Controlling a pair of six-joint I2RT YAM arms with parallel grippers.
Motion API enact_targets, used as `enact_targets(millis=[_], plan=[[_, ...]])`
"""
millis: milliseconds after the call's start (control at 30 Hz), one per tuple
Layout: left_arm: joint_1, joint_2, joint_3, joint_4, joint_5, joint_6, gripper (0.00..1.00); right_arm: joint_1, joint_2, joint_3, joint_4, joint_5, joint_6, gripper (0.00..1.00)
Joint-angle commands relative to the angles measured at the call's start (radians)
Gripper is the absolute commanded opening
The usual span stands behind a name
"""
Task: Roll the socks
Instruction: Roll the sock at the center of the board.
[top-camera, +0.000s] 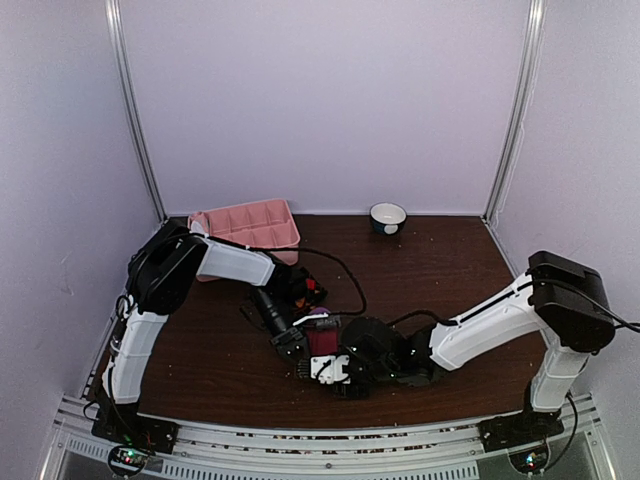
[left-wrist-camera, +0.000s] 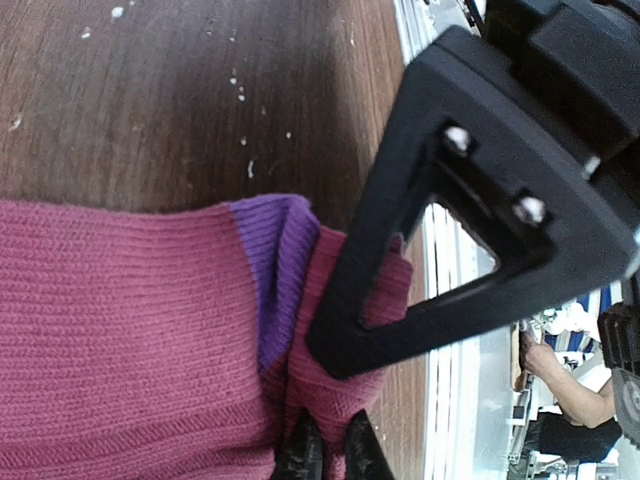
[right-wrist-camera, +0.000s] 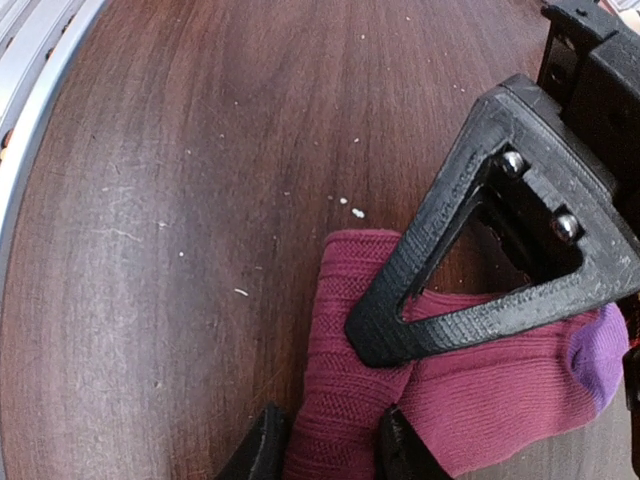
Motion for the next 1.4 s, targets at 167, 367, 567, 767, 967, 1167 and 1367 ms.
enact_targets(millis=[167, 367, 567, 767, 967, 1167, 1367], plan=[[0.016, -0.014, -0.062, 0.041, -0.158, 0.066, 0.33, -0.06, 0.089, 0.013, -0.043, -0.079, 0.07, 0.24], [0.08, -0.193, -0.194, 0.212, -0.089, 0.035, 0.56, -0.09, 0.112, 0.024, -0.109, -0.162, 0.117, 0.11], [0.154, -0.407, -0.345, 0.427, -0.12, -0.047, 0.76, -0.092, 0.116, 0.02, -0.152, -0.214, 0.189, 0.03], [0.163, -0.495, -0.396, 0.475, -0.137, -0.058, 0.71, -0.094, 0.121, 0.059, -0.228, -0.251, 0.277, 0.0], [0.174, -0.536, -0.419, 0.467, -0.212, 0.007, 0.58, -0.159, 0.226, 0.158, -0.338, -0.397, 0.44, 0.0], [0.174, -0.598, -0.497, 0.538, -0.213, 0.008, 0.59, -0.237, 0.301, 0.189, -0.34, -0.52, 0.606, 0.0], [0.106, -0.632, -0.564, 0.61, -0.26, 0.045, 0.58, -0.308, 0.292, 0.127, -0.23, -0.591, 0.79, 0.0]])
